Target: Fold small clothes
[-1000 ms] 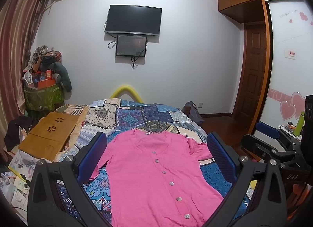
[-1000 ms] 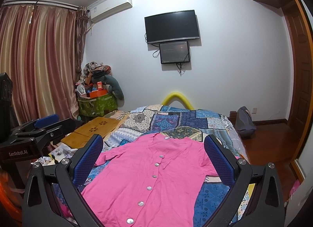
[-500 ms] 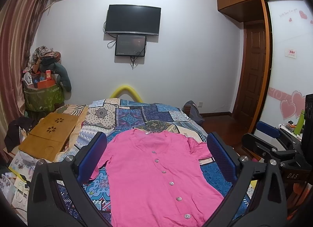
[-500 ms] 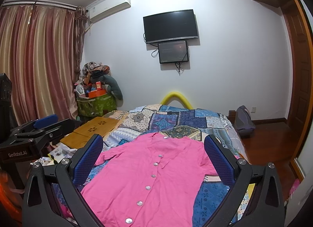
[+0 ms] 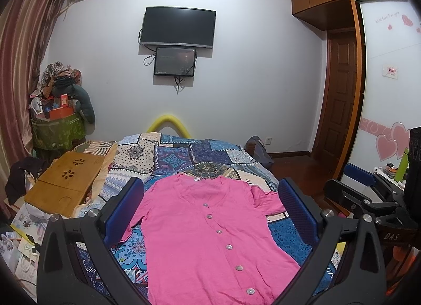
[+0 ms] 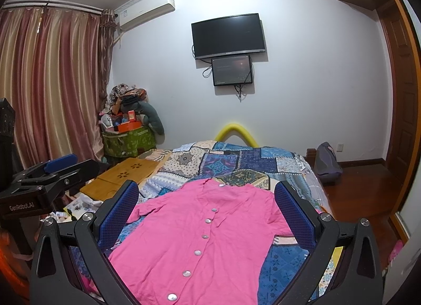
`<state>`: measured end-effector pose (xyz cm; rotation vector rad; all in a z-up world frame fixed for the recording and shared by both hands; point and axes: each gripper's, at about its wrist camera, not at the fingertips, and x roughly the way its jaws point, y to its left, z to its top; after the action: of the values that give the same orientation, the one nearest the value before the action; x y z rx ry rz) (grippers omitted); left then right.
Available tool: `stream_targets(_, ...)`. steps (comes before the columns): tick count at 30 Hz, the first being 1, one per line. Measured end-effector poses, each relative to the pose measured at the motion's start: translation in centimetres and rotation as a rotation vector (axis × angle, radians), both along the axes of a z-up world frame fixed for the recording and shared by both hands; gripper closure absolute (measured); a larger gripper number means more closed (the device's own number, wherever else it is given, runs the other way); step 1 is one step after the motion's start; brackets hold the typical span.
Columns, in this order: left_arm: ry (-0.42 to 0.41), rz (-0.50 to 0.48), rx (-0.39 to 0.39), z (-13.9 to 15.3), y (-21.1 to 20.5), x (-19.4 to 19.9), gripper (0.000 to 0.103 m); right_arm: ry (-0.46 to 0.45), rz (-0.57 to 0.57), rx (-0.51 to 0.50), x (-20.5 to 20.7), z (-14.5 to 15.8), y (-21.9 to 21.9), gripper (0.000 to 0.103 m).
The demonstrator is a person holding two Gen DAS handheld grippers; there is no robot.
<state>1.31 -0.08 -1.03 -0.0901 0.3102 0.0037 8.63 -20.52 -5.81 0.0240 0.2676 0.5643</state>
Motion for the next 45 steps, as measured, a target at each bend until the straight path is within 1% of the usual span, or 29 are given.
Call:
stream_targets(11,0.002,-0.001,0.001,-0.1,0.0,0.0,0.000,0.000,0.000,-0.005,0.0,-0.3,0.3,0.001)
stream_targets(16,0.013,0.000,0.006,-0.4,0.1,0.8,0.000,-0.001,0.006,-0.012,0.4,-0.4,0.7,0.001)
stream_targets(21,0.036,0.010,0.005,-0.7,1.1,2.4,0.000,0.002,0.010,-0.032,1.9,-0.8,1.4,0.001)
stream_targets(23,0.055,0.031,0.010,-0.9,2.0,3.6,0.000,0.012,0.011,-0.044,3.3,-1.1,1.8,0.001)
stream_targets(24,0.066,0.033,0.010,-1.0,2.6,4.2,0.000,0.020,0.015,-0.044,3.8,-1.2,1.9,0.002)
stream_targets(25,0.077,0.039,0.009,-1.2,3.3,4.8,0.000,0.029,0.018,-0.044,4.4,-1.4,2.0,0.006)
stream_targets(26,0.092,0.049,0.006,-1.4,4.1,5.5,0.000,0.049,0.020,-0.052,5.5,-1.5,2.3,0.007)
stream_targets(31,0.199,0.076,-0.012,-3.2,8.7,9.8,0.000,0.107,0.040,-0.077,9.8,-2.3,3.0,0.009)
stream_targets(32,0.235,0.098,-0.012,-3.8,9.7,10.9,0.000,0.114,0.044,-0.085,10.6,-2.5,3.1,0.010)
stream_targets(36,0.384,0.178,-0.014,-7.6,14.3,14.7,0.000,0.161,0.074,-0.115,13.8,-3.4,3.7,0.013)
stream_targets(38,0.442,0.202,-0.015,-9.6,15.8,15.9,0.000,0.183,0.078,-0.140,15.2,-4.2,4.1,0.015)
stream_targets(39,0.476,0.217,-0.013,-10.8,16.6,16.5,0.000,0.194,0.082,-0.149,15.7,-4.6,4.3,0.017)
stream_targets(40,0.509,0.231,-0.012,-12.0,17.1,17.2,0.000,0.210,0.088,-0.159,16.3,-5.2,4.5,0.021)
stream_targets(41,0.539,0.240,-0.014,-13.2,17.6,17.7,0.001,0.241,0.095,-0.172,17.0,-6.0,4.9,0.023)
stream_targets(43,0.594,0.238,-0.022,-15.6,18.3,18.4,0.007,0.282,0.112,-0.181,18.1,-7.3,5.3,0.027)
stream_targets(44,0.626,0.227,-0.027,-16.8,18.4,18.6,0.013,0.317,0.117,-0.194,18.9,-8.3,5.7,0.029)
stream_targets(45,0.669,0.203,-0.035,-18.3,18.5,19.1,0.018,0.339,0.123,-0.203,19.3,-9.1,6.0,0.034)
